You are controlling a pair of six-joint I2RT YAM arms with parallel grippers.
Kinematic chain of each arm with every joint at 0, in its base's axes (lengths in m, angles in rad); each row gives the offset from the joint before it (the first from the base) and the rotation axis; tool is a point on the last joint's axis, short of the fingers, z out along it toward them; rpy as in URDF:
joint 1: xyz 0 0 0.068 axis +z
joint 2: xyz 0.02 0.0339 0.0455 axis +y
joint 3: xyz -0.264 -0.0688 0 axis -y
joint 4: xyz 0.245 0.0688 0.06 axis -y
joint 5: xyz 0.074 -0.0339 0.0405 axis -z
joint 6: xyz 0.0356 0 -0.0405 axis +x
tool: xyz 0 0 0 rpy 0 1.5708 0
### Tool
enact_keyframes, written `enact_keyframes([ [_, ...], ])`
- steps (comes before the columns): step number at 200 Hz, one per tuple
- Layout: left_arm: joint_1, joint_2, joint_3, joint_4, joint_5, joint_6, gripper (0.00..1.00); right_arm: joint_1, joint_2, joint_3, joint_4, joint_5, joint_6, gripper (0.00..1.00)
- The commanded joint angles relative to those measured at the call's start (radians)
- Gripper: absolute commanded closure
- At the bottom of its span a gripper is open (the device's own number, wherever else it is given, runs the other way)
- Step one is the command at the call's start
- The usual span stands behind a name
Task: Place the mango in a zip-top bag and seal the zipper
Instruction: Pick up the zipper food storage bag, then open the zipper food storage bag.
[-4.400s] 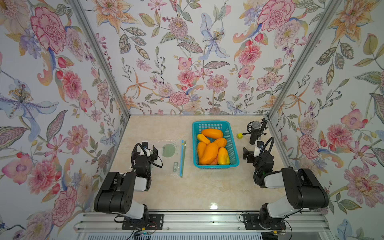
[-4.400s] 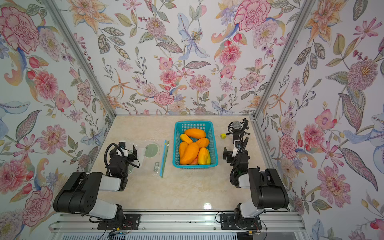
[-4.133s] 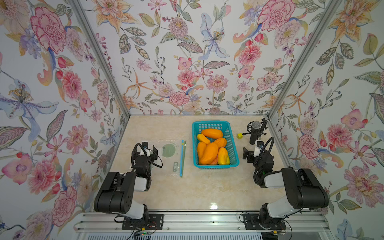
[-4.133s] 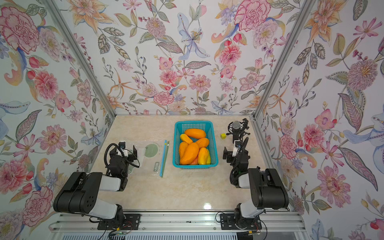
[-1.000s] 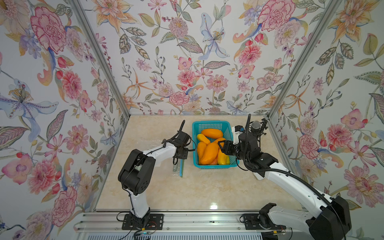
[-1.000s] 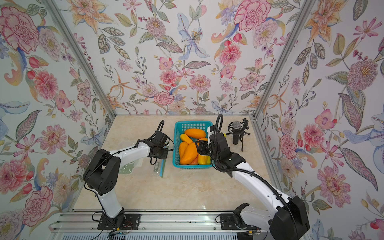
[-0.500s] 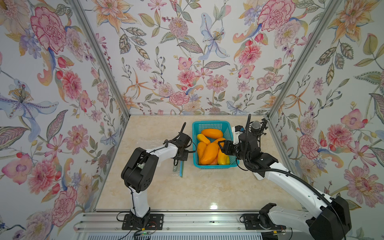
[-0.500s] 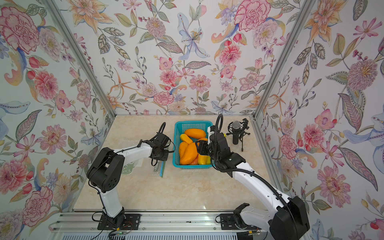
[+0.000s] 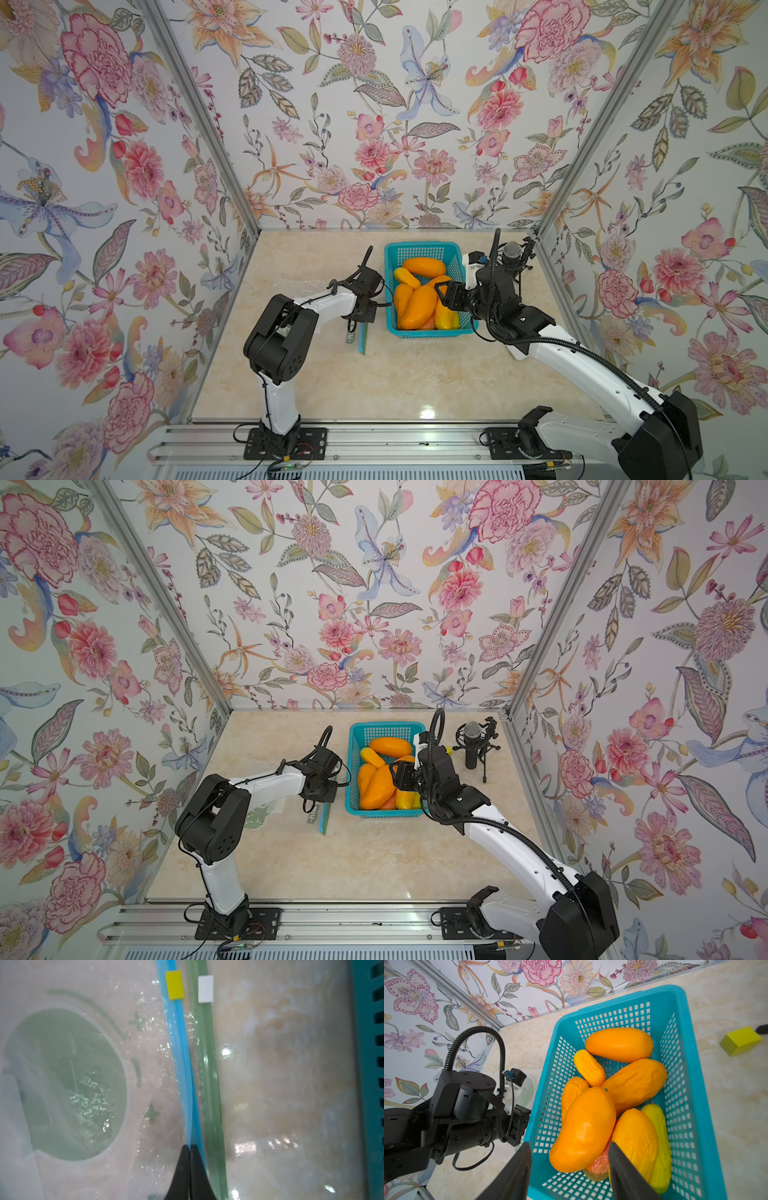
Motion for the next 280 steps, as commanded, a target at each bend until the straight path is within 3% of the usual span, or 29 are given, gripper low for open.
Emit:
enact_keyframes([
  [1, -0.008, -0.086, 0.034, -0.061, -0.036, 0.002, 1.0, 0.028, 0.028, 0.031, -0.01, -0.022, 0.021, 0.42],
  [65, -0.008, -0.296, 0.081, -0.166, 0.007, 0.019, 1.0, 0.078, 0.151, 0.077, 0.106, -0.189, 0.117, 0.41],
  [116, -0.008, -0.428, 0.104, -0.206, 0.038, 0.014, 1.0, 0.114, 0.28, 0.144, 0.231, -0.3, 0.198, 0.52],
  [148, -0.008, -0.454, 0.119, -0.216, 0.068, 0.013, 1.0, 0.154, 0.369, 0.241, 0.242, -0.335, 0.198, 0.48],
  [196, -0.008, -0.476, 0.102, -0.196, 0.111, 0.01, 1.0, 0.178, 0.502, 0.333, 0.288, -0.398, 0.243, 0.53],
  [225, -0.008, -0.486, 0.097, -0.198, 0.108, 0.014, 1.0, 0.198, 0.545, 0.372, 0.287, -0.401, 0.242, 0.53],
  [280, -0.008, -0.499, 0.092, -0.196, 0.133, 0.012, 1.0, 0.197, 0.601, 0.401, 0.281, -0.388, 0.256, 0.61],
])
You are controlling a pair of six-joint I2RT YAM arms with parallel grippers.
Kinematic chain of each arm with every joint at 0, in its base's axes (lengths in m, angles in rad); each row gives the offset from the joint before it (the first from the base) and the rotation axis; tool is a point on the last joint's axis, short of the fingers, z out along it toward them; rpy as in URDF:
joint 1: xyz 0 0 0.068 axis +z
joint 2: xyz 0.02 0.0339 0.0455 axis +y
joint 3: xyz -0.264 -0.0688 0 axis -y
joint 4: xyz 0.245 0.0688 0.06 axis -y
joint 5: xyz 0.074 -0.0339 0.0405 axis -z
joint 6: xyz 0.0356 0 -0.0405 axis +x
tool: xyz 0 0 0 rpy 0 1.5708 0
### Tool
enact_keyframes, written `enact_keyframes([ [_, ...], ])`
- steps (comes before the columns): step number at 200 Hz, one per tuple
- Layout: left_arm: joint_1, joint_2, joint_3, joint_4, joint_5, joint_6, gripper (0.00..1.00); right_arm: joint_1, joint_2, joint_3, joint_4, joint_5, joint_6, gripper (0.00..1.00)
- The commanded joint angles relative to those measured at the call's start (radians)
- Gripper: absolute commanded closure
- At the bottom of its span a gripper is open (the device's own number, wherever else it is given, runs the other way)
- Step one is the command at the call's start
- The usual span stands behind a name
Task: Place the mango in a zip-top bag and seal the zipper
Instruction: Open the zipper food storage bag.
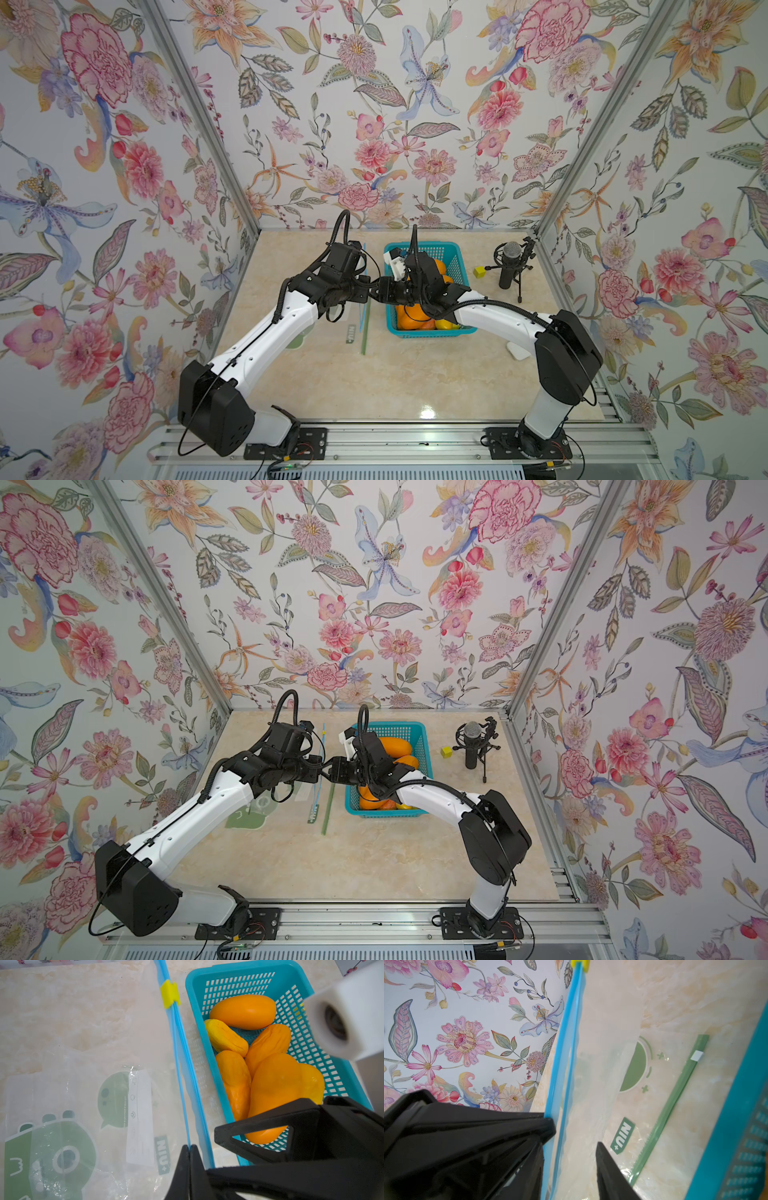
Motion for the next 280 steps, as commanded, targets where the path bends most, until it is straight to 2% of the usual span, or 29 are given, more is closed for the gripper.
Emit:
enact_keyframes([
  [1, -0.008, -0.027, -0.004, -0.011, 0.02, -0.003, 1.0, -0.001, 0.021, 0.035, 0.013, 0.001, 0.022, 0.61],
  [27, -0.008, -0.035, 0.001, -0.018, 0.018, -0.005, 1.0, -0.007, 0.034, 0.053, -0.026, 0.03, 0.024, 0.65],
  [58, -0.009, -0.035, 0.031, -0.042, 0.031, 0.006, 1.0, -0.011, 0.055, 0.11, -0.192, 0.137, -0.004, 0.65],
  [83, -0.009, -0.038, 0.062, -0.065, 0.037, 0.02, 1.0, -0.01, 0.065, 0.126, -0.218, 0.143, -0.008, 0.65],
  [123, -0.008, -0.043, 0.124, -0.119, -0.006, 0.036, 1.0, -0.011, 0.077, 0.152, -0.26, 0.172, -0.007, 0.78],
  [141, -0.008, -0.049, 0.136, -0.132, -0.029, 0.039, 1.0, -0.02, 0.081, 0.152, -0.268, 0.159, -0.006, 0.89],
  [154, -0.006, -0.05, 0.147, -0.147, -0.056, 0.041, 1.0, -0.023, 0.082, 0.148, -0.274, 0.157, -0.007, 0.93],
  [198, 0.0, -0.036, 0.203, -0.207, -0.142, 0.063, 1.0, -0.031, 0.069, 0.121, -0.277, 0.161, -0.003, 0.96],
  [280, 0.049, -0.086, 0.251, -0.261, -0.198, 0.112, 1.0, -0.062, 0.039, 0.07, -0.277, 0.174, 0.017, 0.96],
])
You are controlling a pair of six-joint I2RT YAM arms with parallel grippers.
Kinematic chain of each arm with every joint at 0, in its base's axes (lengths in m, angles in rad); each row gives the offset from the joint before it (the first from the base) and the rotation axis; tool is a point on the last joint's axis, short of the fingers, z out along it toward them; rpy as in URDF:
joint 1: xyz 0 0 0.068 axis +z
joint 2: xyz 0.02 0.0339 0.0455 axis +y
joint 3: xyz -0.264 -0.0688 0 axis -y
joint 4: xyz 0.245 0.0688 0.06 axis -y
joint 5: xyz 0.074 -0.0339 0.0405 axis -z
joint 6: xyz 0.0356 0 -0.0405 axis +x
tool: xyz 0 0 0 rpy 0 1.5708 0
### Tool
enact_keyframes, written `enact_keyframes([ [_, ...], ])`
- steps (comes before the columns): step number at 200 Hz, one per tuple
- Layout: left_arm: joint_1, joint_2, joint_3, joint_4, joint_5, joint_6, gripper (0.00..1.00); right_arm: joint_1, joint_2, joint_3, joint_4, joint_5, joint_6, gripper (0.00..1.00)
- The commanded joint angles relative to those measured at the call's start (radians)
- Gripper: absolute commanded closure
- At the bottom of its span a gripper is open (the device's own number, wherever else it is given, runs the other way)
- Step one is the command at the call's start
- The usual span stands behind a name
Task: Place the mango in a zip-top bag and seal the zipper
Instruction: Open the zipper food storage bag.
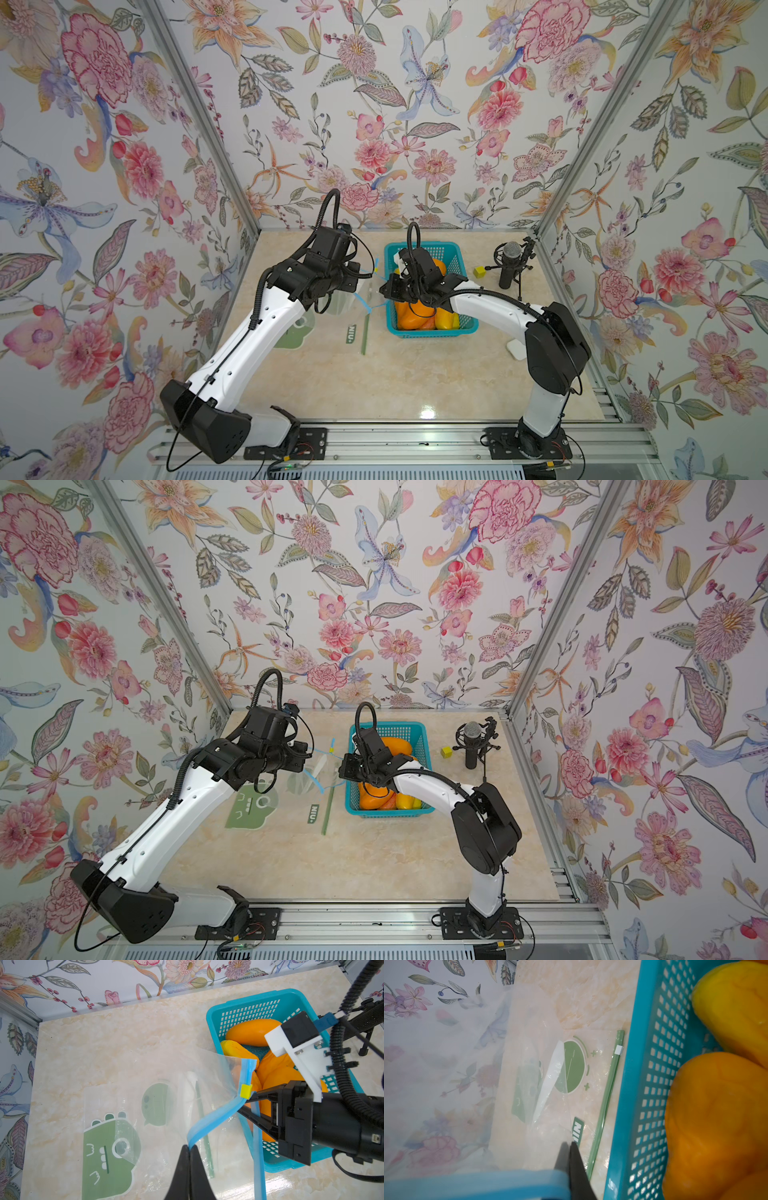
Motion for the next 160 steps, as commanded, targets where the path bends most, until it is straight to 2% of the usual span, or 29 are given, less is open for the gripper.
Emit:
enact_keyframes([
  [1, 0.025, -0.047, 0.025, -0.035, -0.067, 0.023, 1.0, -0.012, -0.03, -0.03, -0.022, 0.026, 0.025, 0.95],
  [40, 0.03, -0.049, 0.005, 0.0, -0.006, 0.014, 1.0, -0.008, -0.035, -0.025, -0.018, 0.013, 0.023, 0.94],
  [84, 0.025, -0.029, -0.052, 0.048, 0.065, -0.005, 1.0, 0.018, -0.042, 0.021, -0.014, -0.039, -0.025, 0.8],
  [132, 0.015, -0.011, -0.059, 0.068, 0.086, -0.01, 1.0, 0.035, -0.052, 0.047, -0.016, -0.046, -0.049, 0.74],
  [160, 0.01, 0.011, -0.049, 0.042, 0.059, -0.005, 1.0, 0.033, -0.072, 0.058, -0.027, -0.033, -0.061, 0.68],
])
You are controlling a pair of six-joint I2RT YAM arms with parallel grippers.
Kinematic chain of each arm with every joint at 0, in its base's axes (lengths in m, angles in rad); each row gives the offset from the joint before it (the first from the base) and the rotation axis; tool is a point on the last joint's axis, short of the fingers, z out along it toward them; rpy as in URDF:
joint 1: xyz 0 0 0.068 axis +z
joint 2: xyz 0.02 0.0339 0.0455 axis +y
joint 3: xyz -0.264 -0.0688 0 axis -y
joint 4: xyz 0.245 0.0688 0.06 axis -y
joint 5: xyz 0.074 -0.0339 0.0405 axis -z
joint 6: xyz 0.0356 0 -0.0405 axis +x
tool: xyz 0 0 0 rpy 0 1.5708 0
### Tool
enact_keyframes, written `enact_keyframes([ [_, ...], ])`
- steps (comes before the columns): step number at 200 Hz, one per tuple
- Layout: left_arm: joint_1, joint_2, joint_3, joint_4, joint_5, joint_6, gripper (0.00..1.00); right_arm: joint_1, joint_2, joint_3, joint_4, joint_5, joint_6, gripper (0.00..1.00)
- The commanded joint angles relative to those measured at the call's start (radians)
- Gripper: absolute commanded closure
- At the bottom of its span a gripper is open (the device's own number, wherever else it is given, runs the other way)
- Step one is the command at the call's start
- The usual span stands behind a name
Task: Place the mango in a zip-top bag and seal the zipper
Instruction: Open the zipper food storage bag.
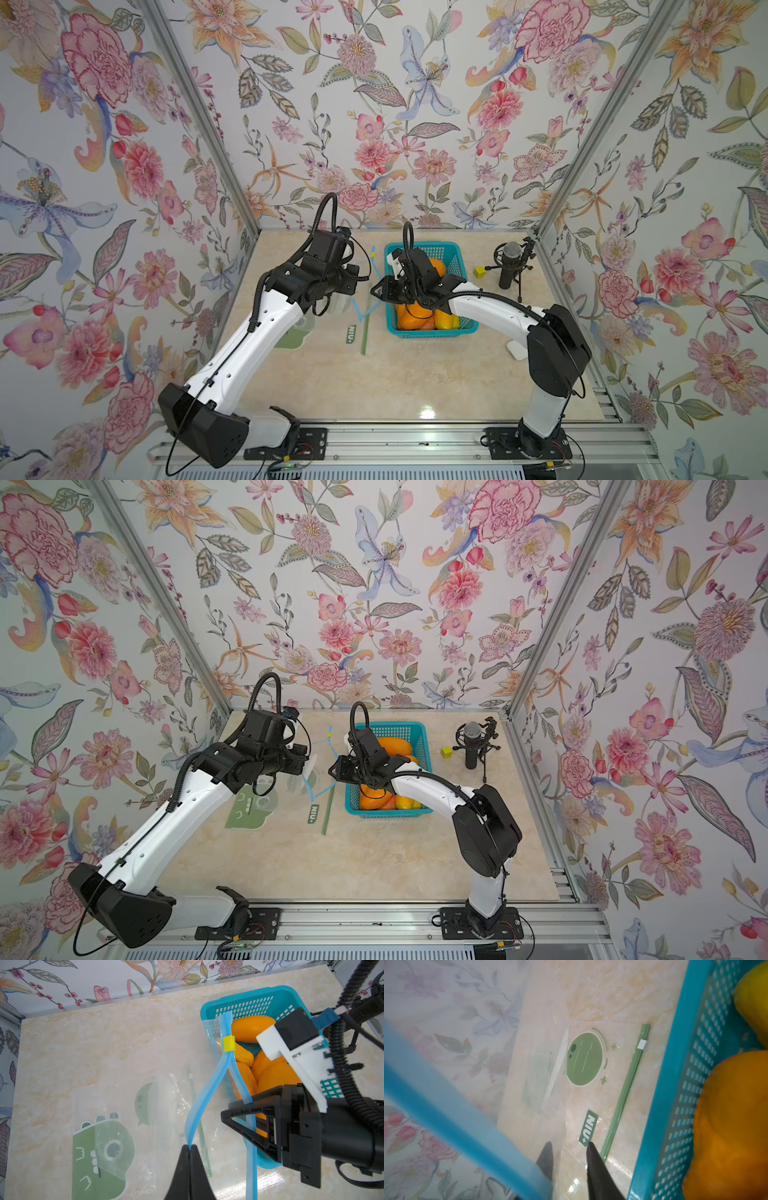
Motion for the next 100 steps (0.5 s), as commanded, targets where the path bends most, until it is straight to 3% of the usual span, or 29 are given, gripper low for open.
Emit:
enact_keyframes([
  [1, -0.005, 0.022, 0.008, -0.006, -0.01, -0.013, 1.0, -0.002, -0.058, 0.035, -0.022, 0.004, -0.022, 0.68],
  [28, -0.006, 0.018, -0.003, 0.006, -0.001, -0.015, 1.0, -0.008, -0.071, 0.03, -0.029, -0.002, -0.04, 0.75],
  [53, -0.006, 0.024, 0.013, -0.004, -0.011, -0.01, 1.0, -0.008, -0.08, 0.028, -0.059, 0.027, -0.057, 0.64],
  [100, -0.01, 0.042, -0.04, 0.015, -0.001, -0.013, 1.0, -0.01, -0.184, -0.017, -0.061, 0.033, -0.117, 0.66],
])
